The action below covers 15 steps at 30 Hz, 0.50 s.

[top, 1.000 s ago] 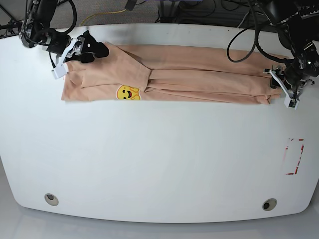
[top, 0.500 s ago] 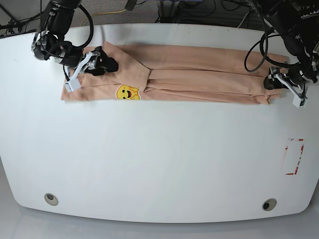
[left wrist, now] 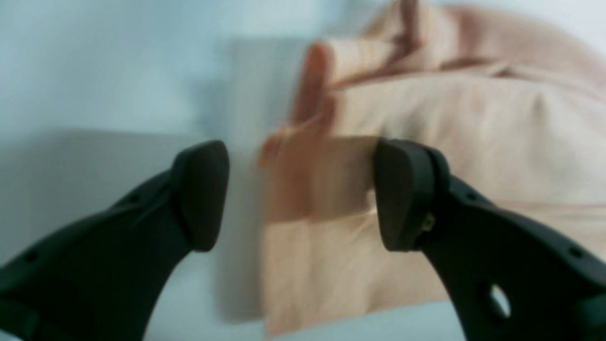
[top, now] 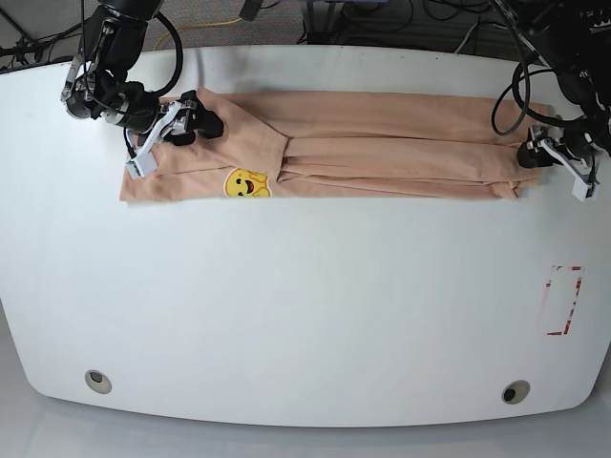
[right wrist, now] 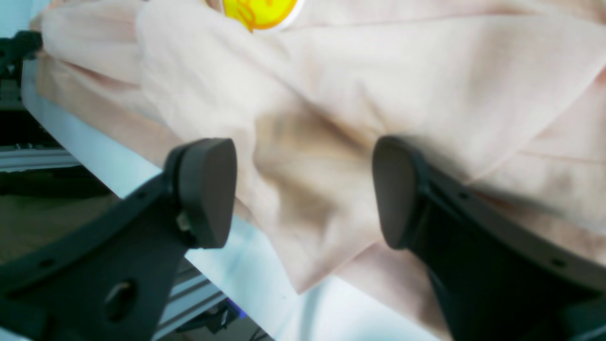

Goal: Fold the T-shirt properly
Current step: 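Press the folded shirt ends with both grippers and release, then grasp the shirt end with the left gripper and fold it toward the right gripper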

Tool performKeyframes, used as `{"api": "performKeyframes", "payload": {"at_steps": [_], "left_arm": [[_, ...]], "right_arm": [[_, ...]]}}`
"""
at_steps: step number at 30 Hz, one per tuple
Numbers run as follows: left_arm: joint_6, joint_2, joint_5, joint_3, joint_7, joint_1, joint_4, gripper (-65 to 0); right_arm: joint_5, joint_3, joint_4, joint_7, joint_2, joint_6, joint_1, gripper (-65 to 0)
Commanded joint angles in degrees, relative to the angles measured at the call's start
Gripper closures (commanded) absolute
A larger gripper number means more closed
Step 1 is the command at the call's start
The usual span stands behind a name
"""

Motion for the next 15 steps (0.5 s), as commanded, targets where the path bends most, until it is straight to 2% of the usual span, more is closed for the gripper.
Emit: {"api": "performKeyframes", "payload": {"at_steps": [1,5,6,8,10,11,12,15], "left_arm": [[-0.03,-0.60,0.38,1.33,0.73,-0.42,-1.37,-44.7],[-0.03,-0.43,0.20,3.70,0.73,1.34,-1.37,-42.8],[-0.03,-0.43,-0.06,3.79,0.73,1.96,-1.02,-39.2],[-0.03,-0.25,-1.47,4.23,0.73,2.57,-0.67,-27.5],[-0.03,0.63,-3.67,4.32,0.73,2.66,-1.46,-9.6],[-0.03,0.89,-4.37,4.32,0.73,2.66,-1.46,-4.9],[-0.03,1.24,-4.99,4.32,0.82,2.84,-1.46,-2.2],[-0.03,1.42,-7.80,3.96,3.37,2.84,-0.40,-1.9]], "right_arm": [[-1.06,0.21,0.47,-0.92,0.61,0.10,0.28,-42.3],[-1.06,0.21,0.47,-0.92,0.43,0.10,0.37,-42.3],[-1.06,0.29,0.47,-0.92,0.43,0.10,0.19,-42.3],[-1.06,0.29,0.47,-0.92,0.43,0.10,0.11,-42.3],[-1.15,0.38,0.47,-0.92,0.52,0.10,0.11,-42.3],[-1.15,0.38,0.47,-0.92,0.52,0.10,0.19,-42.3],[-1.15,0.38,0.47,-0.92,0.52,0.10,0.19,-42.3],[-1.15,0.29,0.47,-0.92,0.43,0.10,0.19,-42.3]]}}
